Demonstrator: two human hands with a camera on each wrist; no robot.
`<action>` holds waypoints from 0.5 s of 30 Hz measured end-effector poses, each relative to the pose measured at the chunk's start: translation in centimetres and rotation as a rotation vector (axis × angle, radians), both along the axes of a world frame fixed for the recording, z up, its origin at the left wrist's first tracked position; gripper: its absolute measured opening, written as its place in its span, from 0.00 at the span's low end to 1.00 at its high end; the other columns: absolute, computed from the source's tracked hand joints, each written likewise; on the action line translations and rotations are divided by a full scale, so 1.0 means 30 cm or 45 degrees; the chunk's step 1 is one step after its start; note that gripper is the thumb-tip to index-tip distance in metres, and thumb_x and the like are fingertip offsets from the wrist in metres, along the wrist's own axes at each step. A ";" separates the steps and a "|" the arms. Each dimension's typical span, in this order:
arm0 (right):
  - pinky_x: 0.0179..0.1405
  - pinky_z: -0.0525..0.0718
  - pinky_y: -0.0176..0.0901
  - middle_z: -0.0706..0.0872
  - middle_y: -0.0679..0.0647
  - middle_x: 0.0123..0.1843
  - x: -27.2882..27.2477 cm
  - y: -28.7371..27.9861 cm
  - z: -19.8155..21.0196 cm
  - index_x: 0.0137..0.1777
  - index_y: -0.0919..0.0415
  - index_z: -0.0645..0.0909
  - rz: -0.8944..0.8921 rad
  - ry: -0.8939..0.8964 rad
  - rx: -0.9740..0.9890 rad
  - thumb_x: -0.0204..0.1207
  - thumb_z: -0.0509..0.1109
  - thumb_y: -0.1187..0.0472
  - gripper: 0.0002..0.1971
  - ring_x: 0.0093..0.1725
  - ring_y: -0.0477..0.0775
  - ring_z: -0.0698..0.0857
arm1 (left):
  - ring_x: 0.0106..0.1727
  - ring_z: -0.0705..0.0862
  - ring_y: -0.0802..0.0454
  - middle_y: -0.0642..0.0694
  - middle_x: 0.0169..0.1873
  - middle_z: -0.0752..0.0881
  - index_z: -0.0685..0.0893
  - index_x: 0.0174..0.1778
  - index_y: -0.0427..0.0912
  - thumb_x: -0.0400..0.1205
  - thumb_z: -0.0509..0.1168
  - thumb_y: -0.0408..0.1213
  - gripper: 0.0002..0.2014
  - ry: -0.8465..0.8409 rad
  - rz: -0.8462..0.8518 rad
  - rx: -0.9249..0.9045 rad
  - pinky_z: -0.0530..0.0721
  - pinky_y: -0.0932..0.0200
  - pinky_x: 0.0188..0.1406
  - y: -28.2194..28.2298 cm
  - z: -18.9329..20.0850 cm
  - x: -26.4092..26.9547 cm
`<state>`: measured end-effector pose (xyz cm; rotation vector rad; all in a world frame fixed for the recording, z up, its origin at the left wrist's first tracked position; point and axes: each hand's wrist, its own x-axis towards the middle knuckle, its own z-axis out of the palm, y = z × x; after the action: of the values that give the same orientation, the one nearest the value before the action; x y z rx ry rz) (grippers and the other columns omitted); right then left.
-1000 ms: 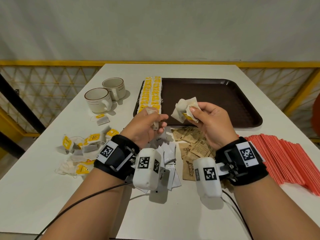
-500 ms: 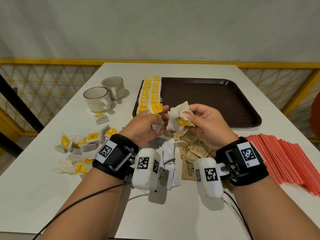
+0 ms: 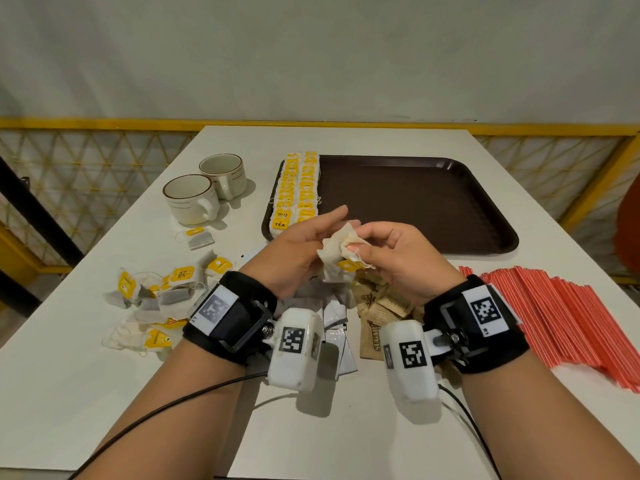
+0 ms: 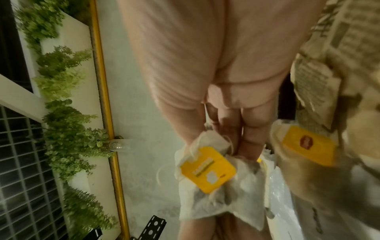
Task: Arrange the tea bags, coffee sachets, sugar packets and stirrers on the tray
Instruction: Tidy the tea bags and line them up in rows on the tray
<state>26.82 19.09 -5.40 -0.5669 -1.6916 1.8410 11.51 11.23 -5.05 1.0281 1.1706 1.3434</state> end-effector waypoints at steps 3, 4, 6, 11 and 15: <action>0.46 0.87 0.43 0.89 0.57 0.43 0.012 0.014 0.020 0.47 0.64 0.85 -0.153 0.042 0.006 0.75 0.68 0.72 0.06 0.42 0.52 0.87 | 0.55 0.85 0.55 0.47 0.56 0.85 0.74 0.72 0.38 0.79 0.53 0.13 0.27 0.153 0.118 0.061 0.85 0.64 0.52 0.001 0.000 -0.030; 0.48 0.87 0.44 0.89 0.57 0.44 0.019 0.027 0.028 0.48 0.64 0.85 -0.245 0.072 -0.024 0.76 0.67 0.72 0.06 0.44 0.52 0.87 | 0.52 0.85 0.55 0.46 0.53 0.86 0.78 0.68 0.37 0.78 0.57 0.15 0.24 0.261 0.168 0.078 0.85 0.62 0.54 0.001 0.000 -0.044; 0.53 0.86 0.46 0.89 0.56 0.45 0.036 0.055 0.040 0.49 0.64 0.83 -0.413 0.145 -0.083 0.79 0.64 0.71 0.07 0.46 0.50 0.88 | 0.51 0.85 0.55 0.46 0.49 0.87 0.84 0.58 0.43 0.78 0.65 0.21 0.17 0.496 0.180 0.055 0.85 0.60 0.55 -0.007 0.008 -0.065; 0.58 0.84 0.47 0.89 0.55 0.46 0.054 0.083 0.041 0.49 0.62 0.84 -0.550 0.212 -0.111 0.80 0.64 0.70 0.07 0.48 0.49 0.88 | 0.47 0.84 0.64 0.56 0.46 0.86 0.85 0.51 0.53 0.72 0.77 0.36 0.14 1.147 -0.200 -0.196 0.81 0.71 0.46 0.009 0.049 -0.014; 0.54 0.86 0.43 0.90 0.54 0.45 0.045 0.078 0.037 0.50 0.62 0.84 -0.539 0.214 -0.106 0.81 0.64 0.70 0.08 0.48 0.48 0.88 | 0.44 0.78 0.60 0.58 0.42 0.79 0.79 0.45 0.56 0.64 0.81 0.50 0.19 1.492 -0.259 -0.275 0.77 0.62 0.41 0.054 0.045 0.049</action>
<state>28.16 21.44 -4.29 -0.7204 -1.2744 1.6060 12.97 12.85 -3.71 1.7791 1.9064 0.3416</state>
